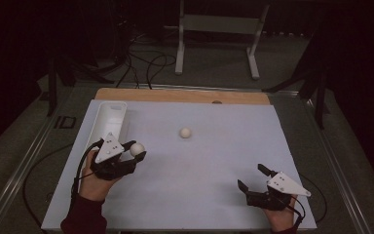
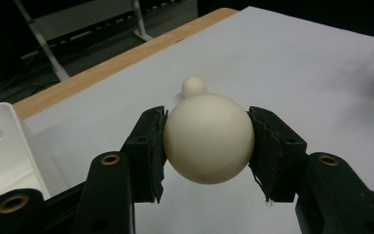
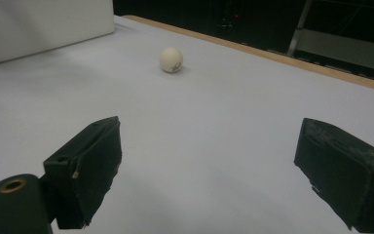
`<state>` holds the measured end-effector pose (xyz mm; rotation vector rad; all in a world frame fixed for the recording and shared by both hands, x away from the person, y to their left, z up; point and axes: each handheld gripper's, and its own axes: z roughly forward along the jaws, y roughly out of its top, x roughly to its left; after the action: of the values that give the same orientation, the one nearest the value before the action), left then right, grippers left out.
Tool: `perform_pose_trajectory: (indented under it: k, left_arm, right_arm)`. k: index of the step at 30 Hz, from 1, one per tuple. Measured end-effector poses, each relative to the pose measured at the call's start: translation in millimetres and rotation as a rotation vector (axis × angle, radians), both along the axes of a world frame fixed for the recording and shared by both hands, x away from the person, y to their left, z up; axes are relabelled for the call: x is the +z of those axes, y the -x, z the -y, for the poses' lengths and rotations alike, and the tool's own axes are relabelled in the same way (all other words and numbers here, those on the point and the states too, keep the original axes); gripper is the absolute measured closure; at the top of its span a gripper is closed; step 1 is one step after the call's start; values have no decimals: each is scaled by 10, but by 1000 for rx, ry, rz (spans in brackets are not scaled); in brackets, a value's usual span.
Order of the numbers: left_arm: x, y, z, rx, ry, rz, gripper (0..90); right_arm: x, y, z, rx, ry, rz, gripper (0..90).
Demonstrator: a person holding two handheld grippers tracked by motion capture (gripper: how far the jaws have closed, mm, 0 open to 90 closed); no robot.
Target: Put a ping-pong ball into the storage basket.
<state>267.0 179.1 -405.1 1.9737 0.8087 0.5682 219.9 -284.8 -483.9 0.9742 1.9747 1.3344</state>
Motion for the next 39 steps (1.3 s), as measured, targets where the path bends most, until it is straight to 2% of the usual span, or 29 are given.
perform_pose_trajectory:
  k: [39]
  left_arm:
    - [48,0,-281,75,19,17,511]
  right_arm:
    - [4,5,10,-4,-2,4,96]
